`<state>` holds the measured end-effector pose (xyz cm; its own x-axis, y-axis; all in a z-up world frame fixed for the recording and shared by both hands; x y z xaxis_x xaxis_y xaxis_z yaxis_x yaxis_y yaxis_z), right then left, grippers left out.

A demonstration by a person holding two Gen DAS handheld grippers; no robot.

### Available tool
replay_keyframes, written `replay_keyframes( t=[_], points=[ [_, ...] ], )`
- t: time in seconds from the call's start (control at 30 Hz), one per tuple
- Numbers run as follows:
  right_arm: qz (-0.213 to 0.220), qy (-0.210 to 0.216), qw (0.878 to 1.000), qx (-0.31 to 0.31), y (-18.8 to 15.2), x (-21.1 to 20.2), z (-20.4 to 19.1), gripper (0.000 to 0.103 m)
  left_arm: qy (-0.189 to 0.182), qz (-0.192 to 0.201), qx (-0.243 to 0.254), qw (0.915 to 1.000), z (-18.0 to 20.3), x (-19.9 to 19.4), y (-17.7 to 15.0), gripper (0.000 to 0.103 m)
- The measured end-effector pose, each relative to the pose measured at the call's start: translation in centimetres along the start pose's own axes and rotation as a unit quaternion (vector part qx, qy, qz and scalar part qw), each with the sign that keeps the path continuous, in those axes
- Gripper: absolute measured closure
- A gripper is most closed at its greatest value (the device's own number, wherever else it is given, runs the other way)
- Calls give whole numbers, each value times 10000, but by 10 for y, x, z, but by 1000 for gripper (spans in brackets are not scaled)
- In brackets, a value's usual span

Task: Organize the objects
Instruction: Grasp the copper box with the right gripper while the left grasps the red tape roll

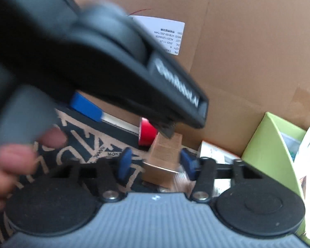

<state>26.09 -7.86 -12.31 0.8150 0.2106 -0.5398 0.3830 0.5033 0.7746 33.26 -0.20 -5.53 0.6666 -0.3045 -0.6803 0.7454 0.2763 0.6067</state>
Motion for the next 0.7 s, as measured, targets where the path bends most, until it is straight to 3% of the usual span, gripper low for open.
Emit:
replay_keyframes(
  t=[0.03, 0.1, 0.2, 0.3, 0.5, 0.7],
  points=[
    [-16, 42, 10000, 65, -1, 0, 3, 62, -34, -63, -83, 9999, -3, 4, 1, 35],
    [-73, 122, 9998, 160, -3, 2, 7, 65, -205, -155, -400, 9989, -13, 9, 3, 43],
    [-115, 152, 9997, 169, -7, -1, 9, 67, -621, -318, -739, 9948, -25, 4, 3, 71],
    [-105, 287, 9993, 216, -13, -13, 9, 68, -555, -295, -390, 9973, -23, -13, -8, 82],
    [-186, 551, 9978, 324, -38, -49, 6, 70, -633, -422, -150, 9970, -26, -51, -49, 84],
    [-260, 932, 9944, 431, -72, -121, -4, 70, -851, -573, 240, 9944, -32, -107, -101, 85]
  ],
)
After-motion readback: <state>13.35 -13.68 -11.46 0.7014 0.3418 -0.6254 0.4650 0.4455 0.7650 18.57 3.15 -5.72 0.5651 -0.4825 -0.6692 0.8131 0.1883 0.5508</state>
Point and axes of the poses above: each gripper's, at about its wrist camera, not at the fingertips, and x roughly the way its jaws point, z to its right, y to its top, the point moved 1 cm from there along x, roughly the way its jaws point, and after that the axes turned 10 degrees about -x, right-handed, at the moved point
